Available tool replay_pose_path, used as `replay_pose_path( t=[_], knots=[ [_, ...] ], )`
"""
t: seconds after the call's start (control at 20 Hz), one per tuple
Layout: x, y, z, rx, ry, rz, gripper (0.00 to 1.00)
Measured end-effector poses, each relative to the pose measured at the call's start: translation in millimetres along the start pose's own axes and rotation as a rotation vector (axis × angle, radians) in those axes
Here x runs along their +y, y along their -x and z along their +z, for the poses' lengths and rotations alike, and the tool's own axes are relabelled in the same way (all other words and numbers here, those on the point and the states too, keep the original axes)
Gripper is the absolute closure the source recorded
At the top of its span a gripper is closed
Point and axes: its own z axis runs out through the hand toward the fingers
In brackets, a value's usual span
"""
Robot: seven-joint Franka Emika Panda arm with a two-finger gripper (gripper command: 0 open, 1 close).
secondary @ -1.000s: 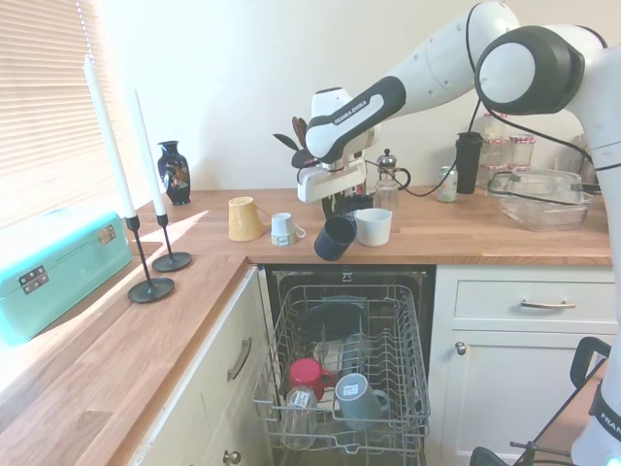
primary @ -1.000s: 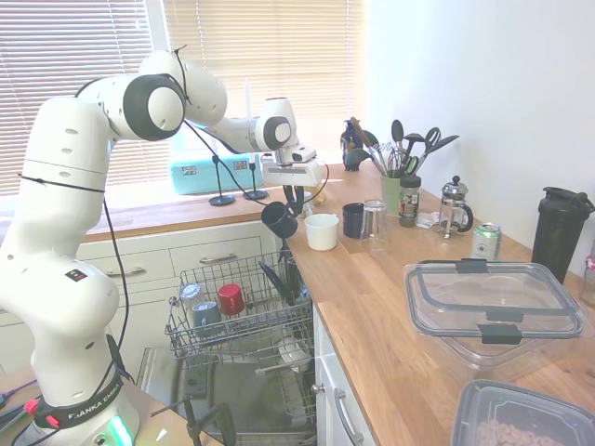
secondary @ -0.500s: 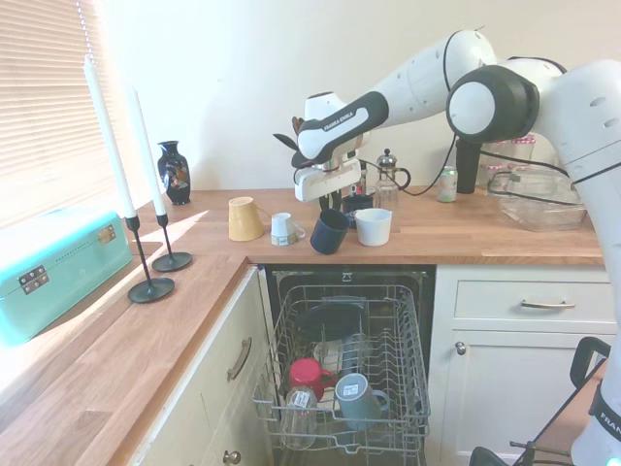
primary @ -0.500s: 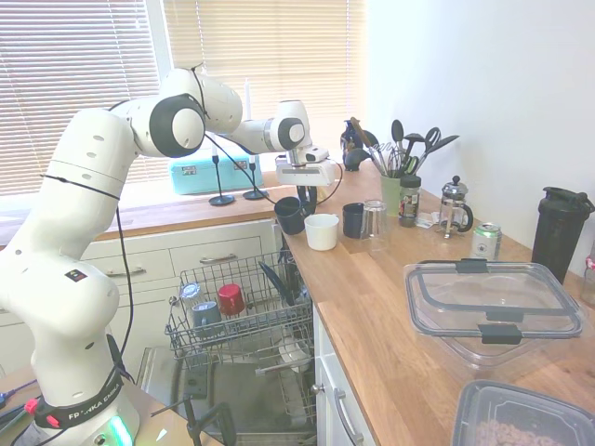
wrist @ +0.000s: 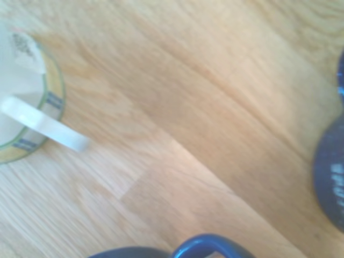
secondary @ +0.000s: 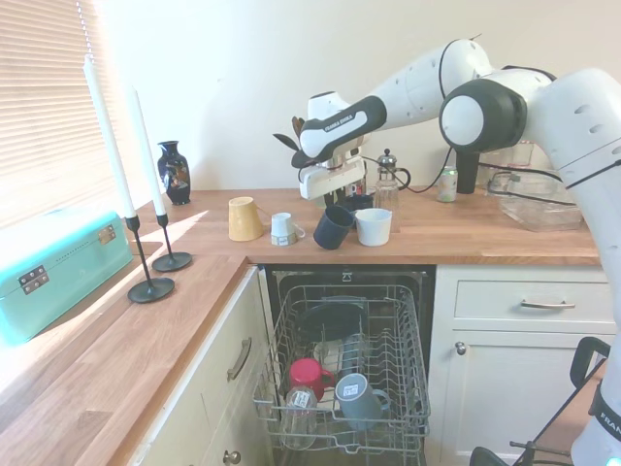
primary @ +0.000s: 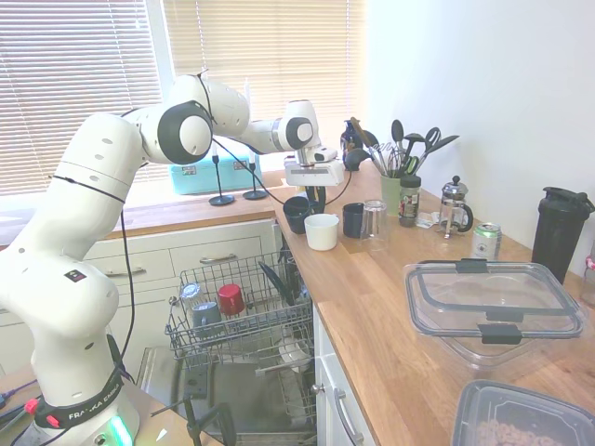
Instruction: Move a mug from dishwasher to table
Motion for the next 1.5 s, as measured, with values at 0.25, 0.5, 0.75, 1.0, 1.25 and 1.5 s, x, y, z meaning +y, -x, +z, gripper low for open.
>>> replay_pose_path(
  t=[0.25, 0.5, 0.75, 1.0, 1.25, 1.5],
  knots=[
    [-3.4, 1.3, 6.0, 0.003, 0.026, -0.014, 1.0],
    [-14.3, 2.3, 15.9, 0.003, 0.048, -0.028, 1.0],
    [-18.9, -6.3, 14.0, 0.007, 0.072, -0.023, 1.0],
    [-24.6, -12.6, 12.5, 0.01, 0.086, -0.021, 1.0],
    [-29.2, -16.5, 20.0, 0.018, 0.096, -0.021, 1.0],
    [-30.2, -17.7, 11.9, 0.018, 0.093, -0.017, 0.0]
  ],
)
